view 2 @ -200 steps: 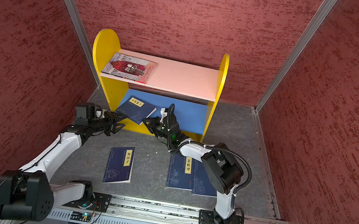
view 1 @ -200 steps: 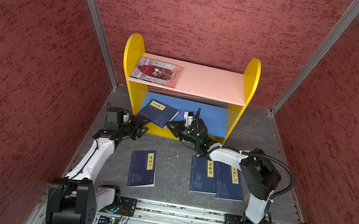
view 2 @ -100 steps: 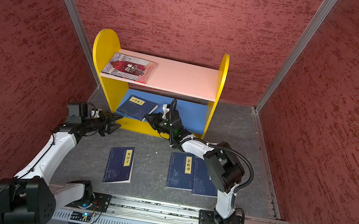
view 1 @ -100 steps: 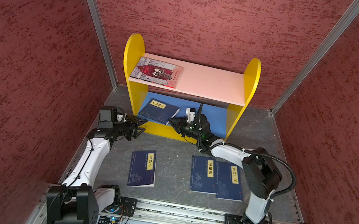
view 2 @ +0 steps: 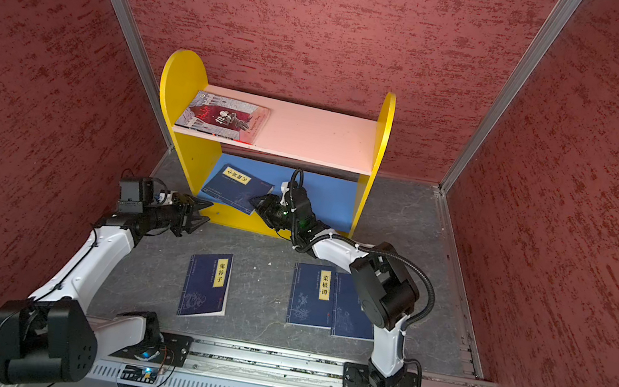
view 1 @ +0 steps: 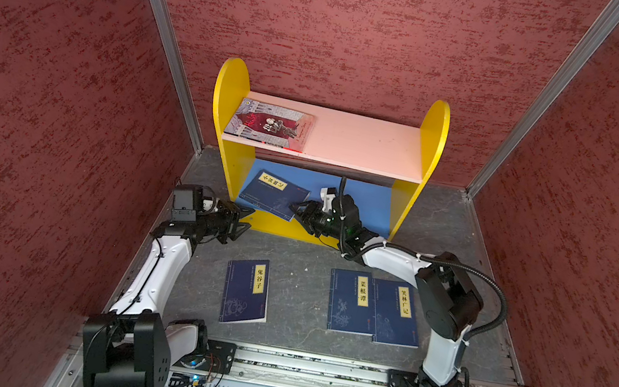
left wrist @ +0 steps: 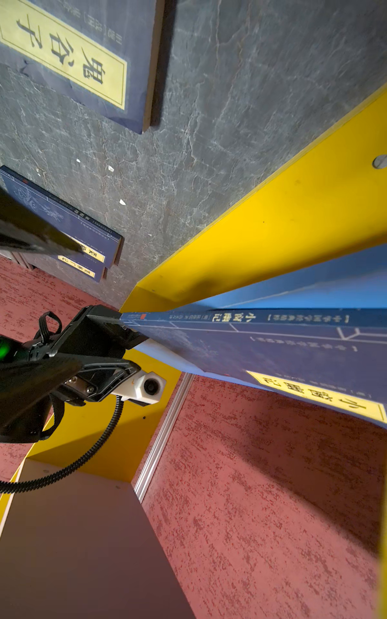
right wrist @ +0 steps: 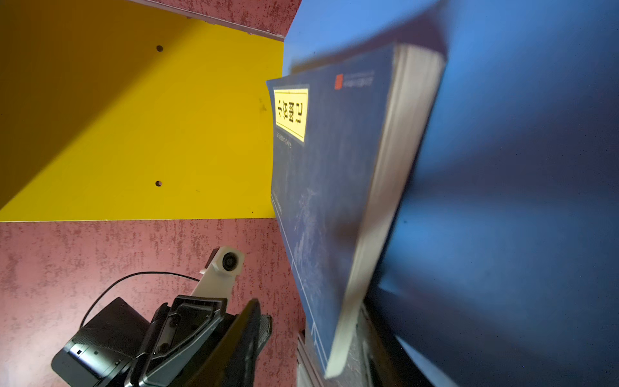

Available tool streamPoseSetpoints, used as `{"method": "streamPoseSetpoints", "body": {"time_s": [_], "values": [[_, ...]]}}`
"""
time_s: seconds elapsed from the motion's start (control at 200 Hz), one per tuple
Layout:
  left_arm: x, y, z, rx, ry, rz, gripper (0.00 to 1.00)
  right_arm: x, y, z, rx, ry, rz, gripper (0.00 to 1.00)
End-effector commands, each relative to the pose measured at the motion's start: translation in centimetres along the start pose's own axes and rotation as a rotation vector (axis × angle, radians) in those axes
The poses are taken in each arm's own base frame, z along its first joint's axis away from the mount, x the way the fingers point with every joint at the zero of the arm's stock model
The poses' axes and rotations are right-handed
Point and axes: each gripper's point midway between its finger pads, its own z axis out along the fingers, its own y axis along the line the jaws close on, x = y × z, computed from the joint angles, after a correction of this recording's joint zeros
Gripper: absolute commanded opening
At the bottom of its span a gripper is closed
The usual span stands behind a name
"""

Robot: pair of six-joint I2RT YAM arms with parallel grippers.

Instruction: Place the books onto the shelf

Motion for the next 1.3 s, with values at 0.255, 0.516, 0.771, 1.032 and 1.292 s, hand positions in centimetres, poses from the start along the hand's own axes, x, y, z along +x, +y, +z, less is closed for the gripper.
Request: {"method": "streamPoseSetpoints", "body": {"time_s": [0.255,0.516,0.771,1.032,1.292], "values": [[0.0,-3.3,-1.4,0.068,0.009,0.205,0.50,-2.4,0.7,-1.5,0.121,-0.094,-0.074,0.54],[1.1,-6.2,-4.6,0.176,0.028,0.447,0.51,-3.1,0.4,-1.9,0.183,-0.119,-0.118,0.55],[-0.5,-5.1,-6.9,0.188,-0.019,0.489,0.52,-3.5,0.7,-1.0,0.173,-0.098,-0.141,0.53],[-2.4,-2.7,-6.8,0.146,-0.048,0.467,0.52,-3.9,0.4,0.4,0.173,-0.072,-0.148,0.53],[-3.0,-1.7,-6.3,0.130,-0.039,0.441,0.53,-4.1,-0.2,1.3,0.177,-0.066,-0.144,0.52]]}}
